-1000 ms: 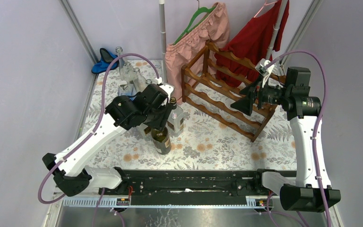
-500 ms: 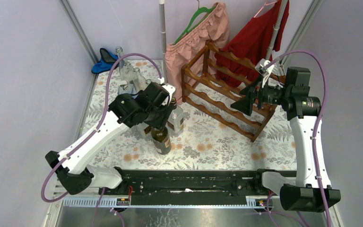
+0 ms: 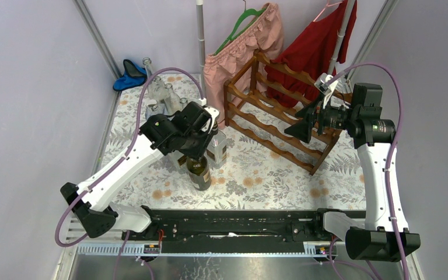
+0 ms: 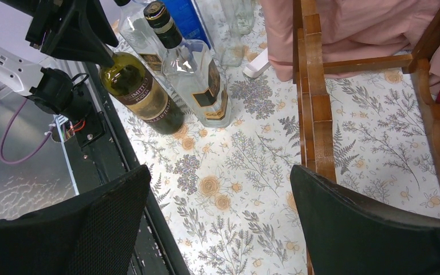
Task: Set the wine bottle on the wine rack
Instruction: Pick up the wine bottle from the center of the board.
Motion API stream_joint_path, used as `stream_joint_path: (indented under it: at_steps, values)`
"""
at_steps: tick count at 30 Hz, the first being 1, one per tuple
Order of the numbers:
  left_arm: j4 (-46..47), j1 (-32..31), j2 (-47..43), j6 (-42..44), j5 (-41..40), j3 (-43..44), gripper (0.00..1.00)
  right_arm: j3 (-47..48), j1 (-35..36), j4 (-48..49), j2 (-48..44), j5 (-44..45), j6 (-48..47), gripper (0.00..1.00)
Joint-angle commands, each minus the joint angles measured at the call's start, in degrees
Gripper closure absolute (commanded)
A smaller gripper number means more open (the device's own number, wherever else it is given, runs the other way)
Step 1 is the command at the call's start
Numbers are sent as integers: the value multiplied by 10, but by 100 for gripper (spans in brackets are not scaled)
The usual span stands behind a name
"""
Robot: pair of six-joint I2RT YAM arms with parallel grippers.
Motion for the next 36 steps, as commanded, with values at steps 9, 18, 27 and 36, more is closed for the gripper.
stream_joint_path:
  at_steps: [9, 18, 27, 36]
  values:
    - [-20, 5, -1, 3, 70, 54, 100, 9, 6, -18, -4, -26, -26, 0]
    - [135, 3, -27, -72, 295, 42, 100, 13, 53, -96, 8, -49, -113, 0]
    - [303, -17, 3, -162, 354, -17, 100, -83, 215, 9, -11, -13, -76, 0]
    - [323, -40, 18, -185, 265, -11, 100, -149, 314, 114, -3, 30, 2, 0]
